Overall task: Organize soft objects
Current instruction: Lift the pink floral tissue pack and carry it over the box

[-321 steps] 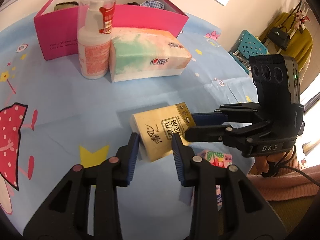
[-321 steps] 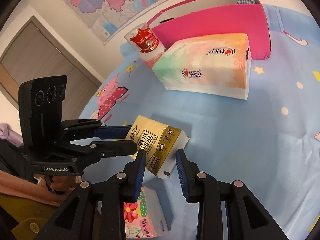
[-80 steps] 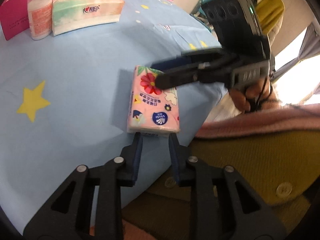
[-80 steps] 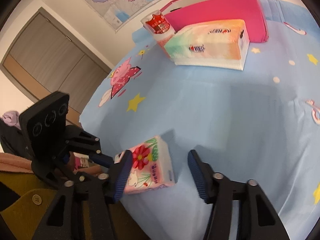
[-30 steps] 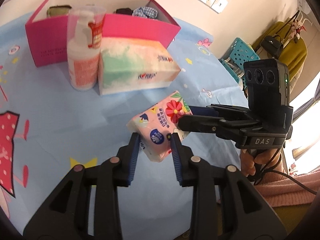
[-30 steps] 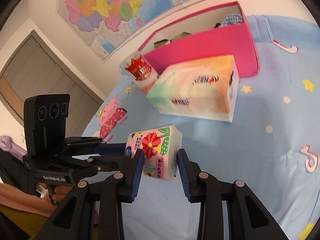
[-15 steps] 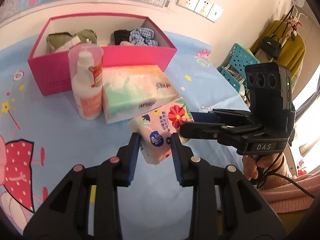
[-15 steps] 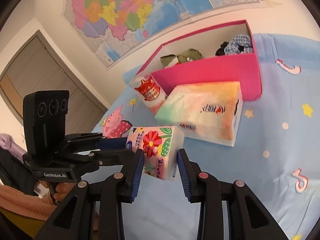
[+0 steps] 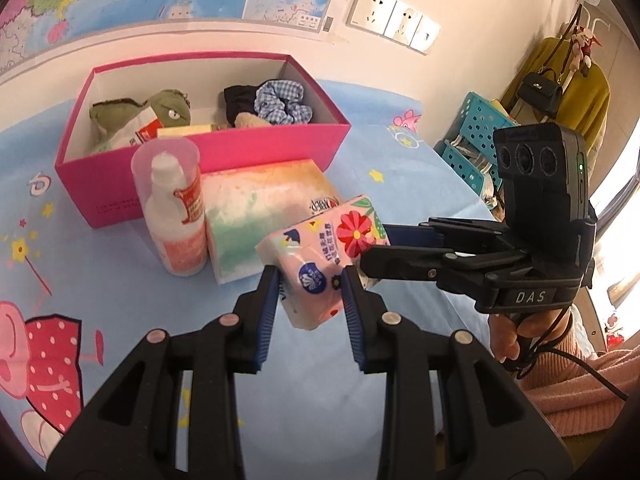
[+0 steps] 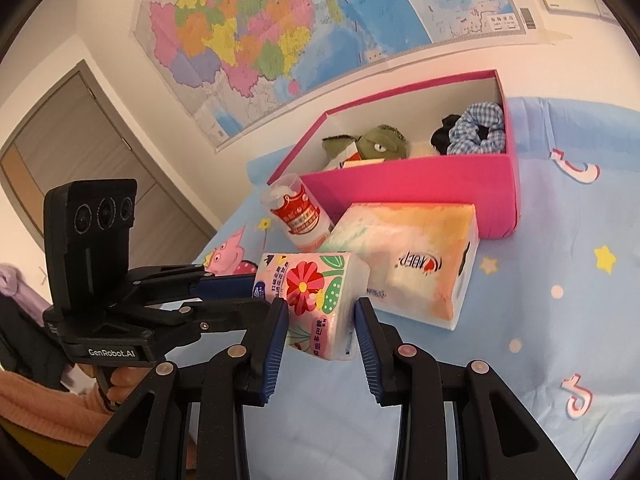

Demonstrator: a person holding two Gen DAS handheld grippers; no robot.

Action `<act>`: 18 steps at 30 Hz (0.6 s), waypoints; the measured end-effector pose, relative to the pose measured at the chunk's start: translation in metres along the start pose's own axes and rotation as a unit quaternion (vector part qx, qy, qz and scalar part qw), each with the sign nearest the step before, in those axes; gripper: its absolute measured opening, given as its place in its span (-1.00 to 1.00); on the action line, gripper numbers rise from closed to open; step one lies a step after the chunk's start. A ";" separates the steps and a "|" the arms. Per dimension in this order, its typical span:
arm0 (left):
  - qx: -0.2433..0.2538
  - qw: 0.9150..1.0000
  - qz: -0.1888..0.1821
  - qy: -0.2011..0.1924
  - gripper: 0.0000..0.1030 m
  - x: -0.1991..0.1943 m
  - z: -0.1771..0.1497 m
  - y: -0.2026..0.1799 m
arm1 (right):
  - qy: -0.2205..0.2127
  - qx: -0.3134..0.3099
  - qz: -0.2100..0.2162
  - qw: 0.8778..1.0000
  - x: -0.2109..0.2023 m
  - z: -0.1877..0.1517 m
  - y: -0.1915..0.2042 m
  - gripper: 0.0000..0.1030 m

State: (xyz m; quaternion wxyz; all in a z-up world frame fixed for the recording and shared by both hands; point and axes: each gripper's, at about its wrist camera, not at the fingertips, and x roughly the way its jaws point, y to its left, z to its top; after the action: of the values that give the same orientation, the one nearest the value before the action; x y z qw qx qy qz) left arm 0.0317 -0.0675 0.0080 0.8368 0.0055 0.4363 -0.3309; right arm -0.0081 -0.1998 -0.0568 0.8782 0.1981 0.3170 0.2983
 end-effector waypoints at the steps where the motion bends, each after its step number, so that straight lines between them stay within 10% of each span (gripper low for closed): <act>1: 0.001 1.000 0.001 -0.002 -0.36 0.000 0.002 0.000 | -0.001 0.000 0.000 1.000 -0.001 0.001 0.000 -0.32; 18: 0.018 1.000 0.010 -0.020 -0.35 -0.002 0.017 -0.003 | -0.015 -0.014 -0.008 1.000 -0.005 0.016 -0.001 -0.29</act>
State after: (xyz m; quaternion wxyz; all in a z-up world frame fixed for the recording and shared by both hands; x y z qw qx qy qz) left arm 0.0418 -0.0745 0.0210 0.8482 0.0183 0.4135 -0.3305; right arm -0.0003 -0.2068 -0.0439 0.8879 0.1874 0.3010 0.2930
